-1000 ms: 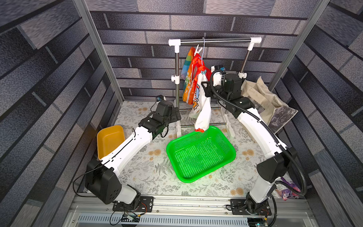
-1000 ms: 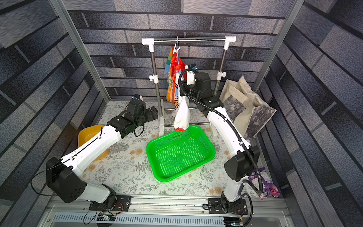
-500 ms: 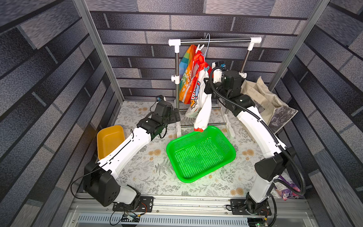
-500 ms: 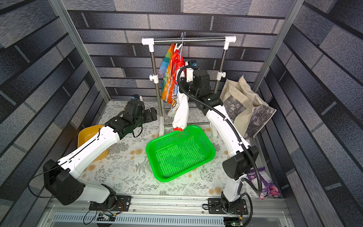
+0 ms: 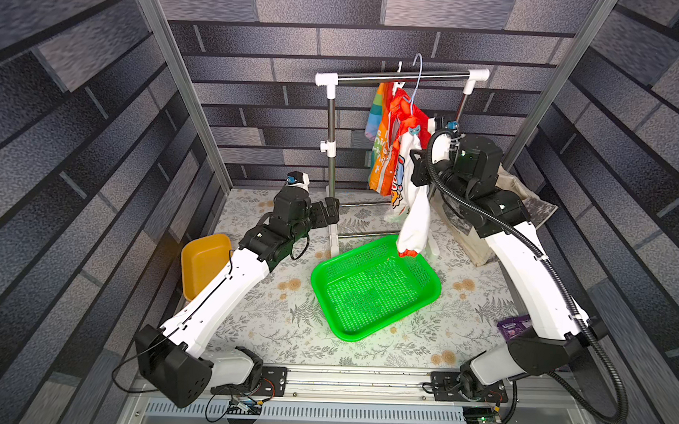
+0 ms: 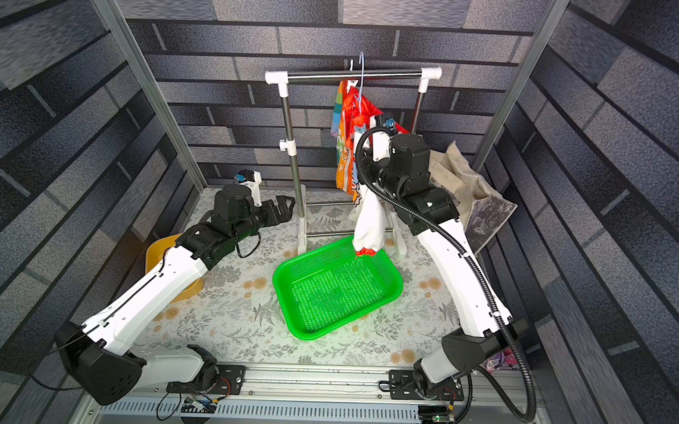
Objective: Remove the clothespins securing jackets to the hanger
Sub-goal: Pick up the hanger from the clothesline, then place the jacket in the basket.
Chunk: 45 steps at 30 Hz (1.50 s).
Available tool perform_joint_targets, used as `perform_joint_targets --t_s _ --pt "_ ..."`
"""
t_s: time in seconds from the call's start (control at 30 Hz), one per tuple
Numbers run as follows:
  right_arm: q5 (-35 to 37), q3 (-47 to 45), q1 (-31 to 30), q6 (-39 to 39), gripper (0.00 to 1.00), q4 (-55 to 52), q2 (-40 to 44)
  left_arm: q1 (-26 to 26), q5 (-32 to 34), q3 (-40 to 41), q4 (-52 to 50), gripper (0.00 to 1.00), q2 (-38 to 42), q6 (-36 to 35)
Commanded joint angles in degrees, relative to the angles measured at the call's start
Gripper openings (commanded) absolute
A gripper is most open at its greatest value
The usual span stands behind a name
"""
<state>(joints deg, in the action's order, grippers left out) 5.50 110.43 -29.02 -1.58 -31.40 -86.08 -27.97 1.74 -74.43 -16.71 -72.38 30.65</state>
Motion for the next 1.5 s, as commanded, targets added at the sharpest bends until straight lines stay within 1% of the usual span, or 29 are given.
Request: perform_joint_targets --t_s 0.0,0.13,0.23,0.3,0.43,0.53,0.6,0.73,0.8,0.9,0.97,1.07,1.17,1.27,1.3,1.4,1.47 --pt "-2.23 -3.53 -0.26 0.93 0.0 -8.22 6.48 0.46 -6.02 -0.37 3.65 1.0 2.81 1.91" --pt "-5.76 -10.1 -0.25 -0.38 0.0 -13.91 14.03 0.12 -10.24 -2.89 4.77 1.0 1.82 5.79" --pt "-7.8 -12.74 -0.35 -0.92 0.0 -17.03 18.29 -1.17 -12.34 -5.35 6.28 1.0 -0.43 9.34" --pt "-9.04 -14.52 -0.42 -1.34 0.0 -18.48 20.78 -3.24 -13.33 -8.41 6.23 1.0 -2.86 10.18" --pt "-11.45 -16.5 -0.43 -1.82 0.0 -19.71 23.17 -9.6 -15.53 -14.52 5.75 1.0 -6.86 6.93" --pt "-14.21 -18.27 -0.53 -2.69 0.0 -17.82 24.27 -14.44 -14.13 -18.44 6.68 1.0 -8.83 3.49" --pt "-16.1 -18.26 -0.56 -2.7 0.0 -17.34 24.47 -17.82 -10.07 -21.59 5.24 1.0 -9.72 -0.73" --pt "-19.74 -17.71 -0.52 -2.46 0.0 -17.56 24.3 -22.79 -2.98 -27.5 2.46 1.0 -11.82 -9.01" --pt "-21.99 -17.6 -0.53 -2.48 0.0 -17.47 24.29 -24.65 2.43 -30.4 0.52 0.99 -13.29 -13.39" --pt "-24.78 -16.73 -0.54 -3.66 0.0 -17.8 24.12 -25.29 6.78 -35.16 -3.24 0.98 -15.99 -16.26" --pt "-26.03 -16.41 -0.52 -4.03 0.0 -17.91 24.16 -25.42 8.57 -38.03 -5.34 0.98 -17.67 -18.77" --pt "-27.47 -16.89 -0.58 -4.66 0.0 -17.28 24.08 -25.2 8.77 -42.4 -7.65 0.96 -20.53 -23.68" --pt "-30.49 -15.99 -0.61 -5.8 0.0 -16.87 22.83 -24.71 10.41 -50.86 -13.68 0.93 -25.29 -27.02" --pt "-31.1 -14.92 -0.6 -5.19 0.0 -16.43 22.19 -24.69 14.57 -58.36 -19.15 0.9 -29.76 -30.57" --pt "-31.16 -14.61 -0.66 -5.09 0.0 -16.42 21.92 -24.62 14.87 -60.1 -20.12 0.89 -30.79 -31.32" --pt "-31.23 -13.84 -0.61 -4.75 0.0 -16.22 20.94 -23.94 13.22 -64.54 -21.8 0.8 -33.08 -32.97" --pt "-29.75 -13.93 -0.61 -4.03 0.0 -15.49 20.66 -23.18 12.53 -67.18 -23.01 0.73 -34.42 -33.19"
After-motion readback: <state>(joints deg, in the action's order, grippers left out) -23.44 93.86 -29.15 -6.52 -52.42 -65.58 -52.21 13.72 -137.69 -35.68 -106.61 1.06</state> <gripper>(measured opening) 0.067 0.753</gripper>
